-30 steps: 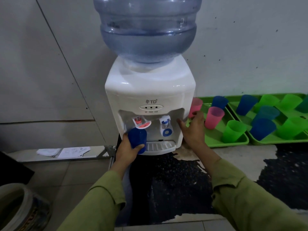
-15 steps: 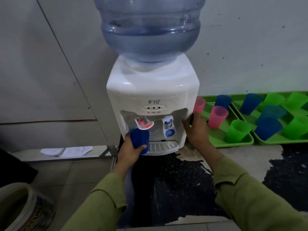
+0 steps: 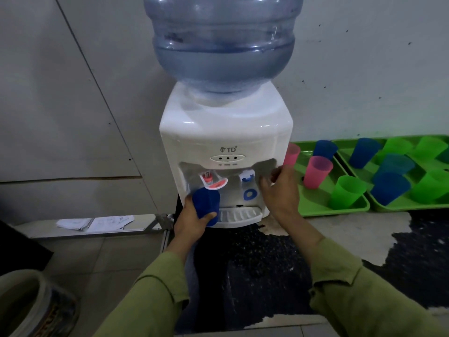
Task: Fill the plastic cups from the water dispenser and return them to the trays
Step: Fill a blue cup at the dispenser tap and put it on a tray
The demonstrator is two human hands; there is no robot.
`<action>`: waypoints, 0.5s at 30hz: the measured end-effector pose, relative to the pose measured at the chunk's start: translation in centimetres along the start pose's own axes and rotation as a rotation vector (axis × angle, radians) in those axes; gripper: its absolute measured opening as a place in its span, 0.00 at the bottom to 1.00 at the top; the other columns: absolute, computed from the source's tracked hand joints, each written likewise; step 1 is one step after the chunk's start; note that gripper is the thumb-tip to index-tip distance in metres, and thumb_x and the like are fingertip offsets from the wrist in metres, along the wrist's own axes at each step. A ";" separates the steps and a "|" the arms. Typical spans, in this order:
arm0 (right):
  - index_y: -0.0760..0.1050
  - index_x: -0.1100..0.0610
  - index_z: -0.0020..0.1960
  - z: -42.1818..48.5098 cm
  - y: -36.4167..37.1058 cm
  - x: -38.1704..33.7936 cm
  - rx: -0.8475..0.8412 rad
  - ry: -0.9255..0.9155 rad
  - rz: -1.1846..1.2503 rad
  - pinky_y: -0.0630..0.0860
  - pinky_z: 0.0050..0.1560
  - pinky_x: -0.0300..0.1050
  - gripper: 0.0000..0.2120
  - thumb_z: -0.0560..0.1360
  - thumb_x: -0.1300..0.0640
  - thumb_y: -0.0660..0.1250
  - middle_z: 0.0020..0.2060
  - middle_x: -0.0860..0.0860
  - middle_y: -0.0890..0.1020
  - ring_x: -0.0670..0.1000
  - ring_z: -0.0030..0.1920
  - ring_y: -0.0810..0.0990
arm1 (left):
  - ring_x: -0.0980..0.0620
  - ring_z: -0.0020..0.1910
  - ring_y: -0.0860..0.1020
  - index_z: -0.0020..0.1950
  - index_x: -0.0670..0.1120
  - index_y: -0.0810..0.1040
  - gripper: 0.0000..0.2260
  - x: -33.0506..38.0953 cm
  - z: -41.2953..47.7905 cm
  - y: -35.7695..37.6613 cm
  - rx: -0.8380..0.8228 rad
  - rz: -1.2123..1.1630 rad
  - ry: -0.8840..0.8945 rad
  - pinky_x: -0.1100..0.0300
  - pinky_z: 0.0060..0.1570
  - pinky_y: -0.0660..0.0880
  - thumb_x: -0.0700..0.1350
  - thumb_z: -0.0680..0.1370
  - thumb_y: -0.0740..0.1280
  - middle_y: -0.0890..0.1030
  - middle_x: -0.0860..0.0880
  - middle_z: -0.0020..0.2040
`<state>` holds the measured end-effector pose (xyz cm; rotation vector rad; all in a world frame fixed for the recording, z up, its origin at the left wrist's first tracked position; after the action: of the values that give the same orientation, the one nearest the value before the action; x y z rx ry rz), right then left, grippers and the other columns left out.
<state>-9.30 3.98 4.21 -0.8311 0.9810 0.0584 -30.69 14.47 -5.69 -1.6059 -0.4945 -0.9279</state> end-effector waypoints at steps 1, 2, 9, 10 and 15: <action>0.71 0.60 0.46 -0.4 0.5 -0.8 -0.050 -0.006 0.005 0.67 0.37 0.44 0.10 0.74 0.54 0.67 0.41 0.55 0.77 0.54 0.40 0.75 | 0.41 0.61 0.74 0.71 0.47 0.59 0.35 -0.1 0.1 0.0 0.002 0.006 -0.002 0.52 0.56 0.71 0.51 0.70 0.74 0.74 0.44 0.65; 0.71 0.58 0.42 -0.8 1.2 -1.7 -0.115 -0.013 0.015 0.66 0.35 0.44 0.10 0.75 0.51 0.65 0.37 0.54 0.78 0.54 0.38 0.76 | 0.40 0.61 0.74 0.71 0.47 0.59 0.35 -0.2 0.1 0.0 0.001 0.004 -0.005 0.53 0.55 0.71 0.51 0.70 0.74 0.74 0.44 0.65; 0.77 0.60 0.39 -2.2 4.2 -6.0 -0.414 -0.036 0.150 0.80 0.42 0.54 0.16 0.75 0.48 0.61 0.34 0.55 0.82 0.55 0.36 0.80 | 0.42 0.61 0.74 0.71 0.47 0.59 0.35 -0.2 0.0 0.0 -0.003 -0.021 0.009 0.51 0.56 0.72 0.52 0.70 0.74 0.74 0.45 0.66; 0.77 0.60 0.39 -2.0 4.4 -6.0 -0.427 -0.027 0.133 0.80 0.42 0.54 0.14 0.73 0.50 0.62 0.34 0.55 0.82 0.56 0.36 0.81 | 0.42 0.61 0.74 0.71 0.47 0.59 0.35 -0.3 0.0 0.0 -0.004 -0.023 0.009 0.51 0.56 0.72 0.52 0.70 0.74 0.74 0.45 0.65; 0.71 0.51 0.31 -1.9 5.9 -4.3 -0.472 0.032 0.084 0.70 0.33 0.40 0.12 0.72 0.52 0.65 0.28 0.46 0.76 0.47 0.32 0.75 | 0.42 0.59 0.76 0.68 0.46 0.62 0.33 -0.5 0.2 0.1 0.009 -0.037 0.002 0.53 0.52 0.72 0.49 0.69 0.74 0.76 0.45 0.62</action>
<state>-15.47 8.19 3.43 -1.2244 1.0486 0.3604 -30.83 14.71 -6.11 -1.5919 -0.5287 -0.9536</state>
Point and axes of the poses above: each hand's wrist, its own z-axis towards the middle knuckle, its own y-axis out of the palm, x = y × z, the point moved 5 cm from there along z, towards the middle knuckle
